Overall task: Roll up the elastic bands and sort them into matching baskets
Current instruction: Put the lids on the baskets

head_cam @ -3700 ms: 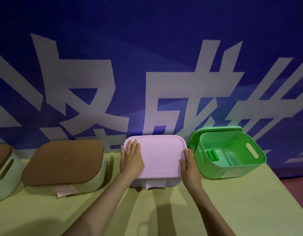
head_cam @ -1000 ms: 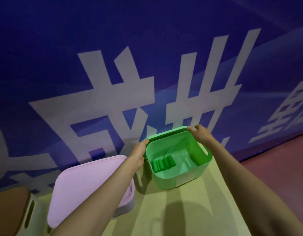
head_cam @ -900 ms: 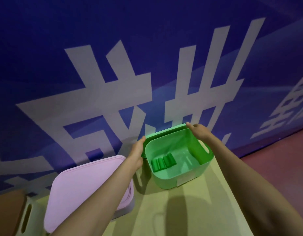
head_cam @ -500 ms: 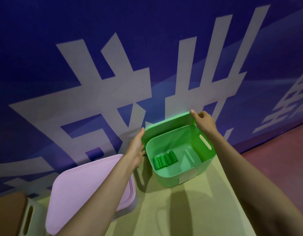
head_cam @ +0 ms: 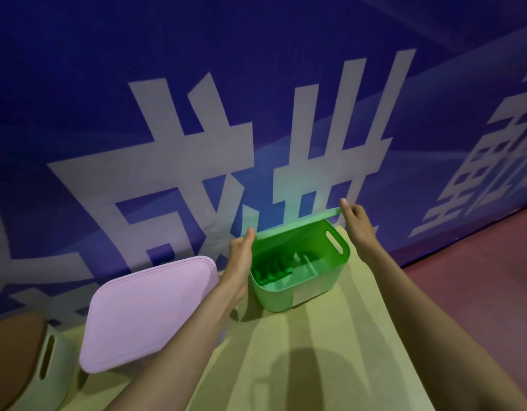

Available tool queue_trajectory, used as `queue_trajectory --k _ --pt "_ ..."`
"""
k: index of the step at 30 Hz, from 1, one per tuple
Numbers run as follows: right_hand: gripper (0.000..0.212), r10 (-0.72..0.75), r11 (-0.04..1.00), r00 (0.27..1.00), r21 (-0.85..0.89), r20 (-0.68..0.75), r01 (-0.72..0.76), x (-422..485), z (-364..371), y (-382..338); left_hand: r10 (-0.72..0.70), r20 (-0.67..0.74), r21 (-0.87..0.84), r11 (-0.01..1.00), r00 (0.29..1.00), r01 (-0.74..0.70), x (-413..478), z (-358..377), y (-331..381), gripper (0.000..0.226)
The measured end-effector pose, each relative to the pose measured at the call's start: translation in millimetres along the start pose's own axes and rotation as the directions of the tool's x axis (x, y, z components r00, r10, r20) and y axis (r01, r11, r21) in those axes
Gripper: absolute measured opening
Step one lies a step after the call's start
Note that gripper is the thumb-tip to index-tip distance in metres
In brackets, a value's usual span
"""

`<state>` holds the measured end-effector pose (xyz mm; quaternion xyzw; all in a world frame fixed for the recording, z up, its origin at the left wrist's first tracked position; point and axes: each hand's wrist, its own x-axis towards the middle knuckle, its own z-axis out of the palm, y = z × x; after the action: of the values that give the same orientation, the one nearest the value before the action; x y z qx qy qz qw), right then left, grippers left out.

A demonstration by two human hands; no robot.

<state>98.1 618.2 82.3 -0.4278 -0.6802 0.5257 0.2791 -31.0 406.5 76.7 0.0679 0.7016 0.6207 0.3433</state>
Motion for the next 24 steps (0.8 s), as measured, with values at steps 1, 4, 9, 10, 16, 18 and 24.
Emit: queue_trajectory --k 1,4,9,10,16,18,24 --pt "0.049 0.004 1.0 1.0 0.015 0.015 -0.004 -4 -1 4 0.011 -0.005 -0.01 1.0 1.0 -0.011 -10 2 2 0.062" --pt "0.054 0.027 0.997 0.999 0.067 0.035 -0.03 -12 -5 16 0.024 -0.037 -0.024 0.999 0.999 -0.025 -23 6 -6 0.048" --pt "0.051 0.096 0.977 0.993 0.185 0.062 -0.106 -19 -8 38 0.038 0.015 0.016 0.999 0.999 -0.038 -30 10 -30 0.057" --pt "0.051 0.112 0.973 0.991 0.195 0.072 -0.125 -21 -7 44 0.042 0.011 0.024 0.999 0.999 -0.043 -31 11 -34 0.059" --pt "0.055 0.155 0.949 0.98 0.258 0.121 -0.182 -28 -5 63 0.031 -0.012 0.045 0.999 0.999 -0.031 -35 11 -54 0.058" --pt "0.055 0.151 0.946 0.981 0.27 0.118 -0.178 -29 -5 63 0.024 -0.016 0.059 0.998 1.0 -0.023 -35 11 -60 0.059" --pt "0.052 0.145 0.943 0.984 0.286 0.108 -0.17 -31 -8 69 0.034 -0.012 0.089 0.996 0.999 -0.033 -40 16 -69 0.066"
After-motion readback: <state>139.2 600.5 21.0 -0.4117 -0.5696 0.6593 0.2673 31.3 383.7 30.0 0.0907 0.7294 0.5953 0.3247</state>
